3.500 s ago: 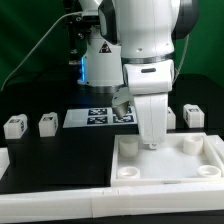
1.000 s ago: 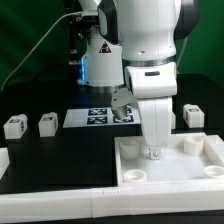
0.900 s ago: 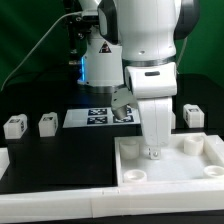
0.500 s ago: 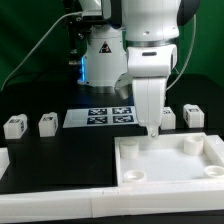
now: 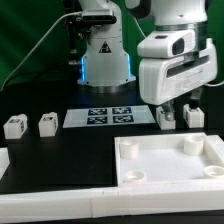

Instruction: Assemble one leg

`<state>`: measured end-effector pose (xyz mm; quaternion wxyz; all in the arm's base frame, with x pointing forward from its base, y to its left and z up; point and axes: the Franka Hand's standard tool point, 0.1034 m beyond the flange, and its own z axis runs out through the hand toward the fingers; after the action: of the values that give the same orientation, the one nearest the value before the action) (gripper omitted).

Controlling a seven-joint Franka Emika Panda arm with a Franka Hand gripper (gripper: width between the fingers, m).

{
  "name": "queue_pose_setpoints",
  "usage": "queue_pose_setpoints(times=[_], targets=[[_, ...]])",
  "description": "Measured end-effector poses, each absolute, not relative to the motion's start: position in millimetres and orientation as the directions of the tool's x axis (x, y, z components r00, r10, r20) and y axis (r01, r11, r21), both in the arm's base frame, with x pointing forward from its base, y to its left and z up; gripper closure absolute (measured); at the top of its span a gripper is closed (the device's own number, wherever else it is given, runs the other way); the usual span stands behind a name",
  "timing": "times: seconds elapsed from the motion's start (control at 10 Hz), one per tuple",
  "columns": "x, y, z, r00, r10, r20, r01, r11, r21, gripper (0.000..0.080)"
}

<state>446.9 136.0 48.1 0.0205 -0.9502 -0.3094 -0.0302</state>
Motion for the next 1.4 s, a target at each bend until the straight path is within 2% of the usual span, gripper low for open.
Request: queue_pose_setpoints(times=[0.3, 0.5, 0.6, 0.7, 0.8, 1.0, 1.2, 1.4], targets=[[447.1, 138.3, 47.9, 0.924, 0.376, 0.067, 0.380, -0.923, -0.055, 0.0151], [444.0, 142.3, 47.5, 0.929, 0.367, 0.055, 0.370, -0.927, -0.058, 0.0151], [429.9, 157.5, 45.9, 0.948, 0.316, -0.025, 0.314, -0.947, -0.063, 0.0151], [427.1, 169.1, 47.4, 0.944, 0.327, -0.042, 0.325, -0.944, -0.063, 0.0151], [417.1, 172.4, 47.3, 0.940, 0.311, -0.141, 0.306, -0.950, -0.056, 0.0151], [414.8, 177.9, 48.2, 0.897, 0.290, -0.335, 0.290, -0.956, -0.051, 0.0151], [412.4, 177.2, 49.0, 0.805, 0.250, -0.538, 0.270, -0.962, -0.042, 0.0151], [414.5, 178.0, 45.2, 0.777, 0.244, -0.581, 0.268, -0.962, -0.045, 0.0151]])
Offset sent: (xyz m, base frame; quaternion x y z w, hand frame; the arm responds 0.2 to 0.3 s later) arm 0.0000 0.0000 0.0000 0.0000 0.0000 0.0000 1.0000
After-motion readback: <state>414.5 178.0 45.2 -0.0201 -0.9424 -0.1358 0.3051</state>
